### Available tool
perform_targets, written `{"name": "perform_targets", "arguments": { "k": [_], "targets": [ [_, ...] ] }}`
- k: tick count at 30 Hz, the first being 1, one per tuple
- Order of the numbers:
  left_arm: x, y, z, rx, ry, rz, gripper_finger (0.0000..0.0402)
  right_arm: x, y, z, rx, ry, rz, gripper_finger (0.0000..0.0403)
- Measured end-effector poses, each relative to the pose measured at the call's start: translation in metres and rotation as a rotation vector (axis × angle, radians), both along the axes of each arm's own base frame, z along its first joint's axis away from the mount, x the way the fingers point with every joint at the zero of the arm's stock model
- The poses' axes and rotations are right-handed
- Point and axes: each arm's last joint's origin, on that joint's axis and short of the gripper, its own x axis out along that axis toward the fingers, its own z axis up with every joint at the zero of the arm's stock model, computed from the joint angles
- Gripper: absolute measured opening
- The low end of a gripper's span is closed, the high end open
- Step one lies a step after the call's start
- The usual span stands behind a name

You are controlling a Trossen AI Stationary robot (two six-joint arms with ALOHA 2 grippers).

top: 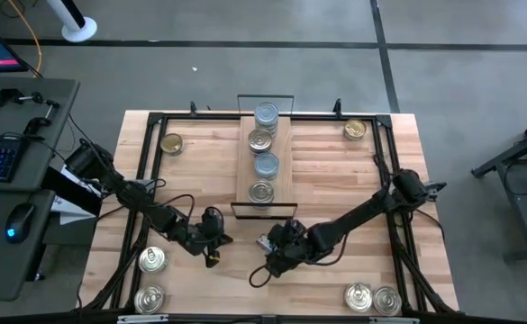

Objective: Stack canned seafood by type on shelf
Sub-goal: Stack the green tuna can on top of the green tuna can on the shelf

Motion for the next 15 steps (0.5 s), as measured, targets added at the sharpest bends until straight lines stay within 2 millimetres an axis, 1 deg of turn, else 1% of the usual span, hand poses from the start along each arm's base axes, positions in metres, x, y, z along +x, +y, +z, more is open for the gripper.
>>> {"name": "perform_targets", "arguments": {
  "k": [3,5,7,10,11,13,15],
  "targets": [
    [0.0,-0.001,0.003,-0.027,-0.001,-0.022,0.0,0.002,0.003,-0.007,0.076,0.022,0.019,0.032],
    [-0.002,-0.001,0.009,-0.069,-0.001,-0.053,0.0,0.003,0.004,-0.007,0.111,0.027,0.013,0.029],
    [-0.008,0.002,0.016,-0.067,0.021,-0.055,0.0,0.003,0.005,-0.007,0.129,0.025,-0.008,0.0236],
    [-0.021,0.012,0.028,-0.023,0.061,-0.032,0.0,0.0,0.004,0.002,0.128,0.016,0.004,0.0117],
    [-0.026,0.016,0.032,0.003,0.075,-0.022,0.0,-0.001,0.003,0.005,0.127,0.019,0.015,0.0107],
    [-0.035,0.023,0.039,0.05,0.09,0.002,0.0,-0.008,0.003,0.012,0.118,0.057,0.037,0.0111],
    [-0.044,0.031,0.046,0.09,0.102,0.025,0.0,-0.02,0.002,0.017,0.116,0.13,0.026,0.0111]
  ]
}}
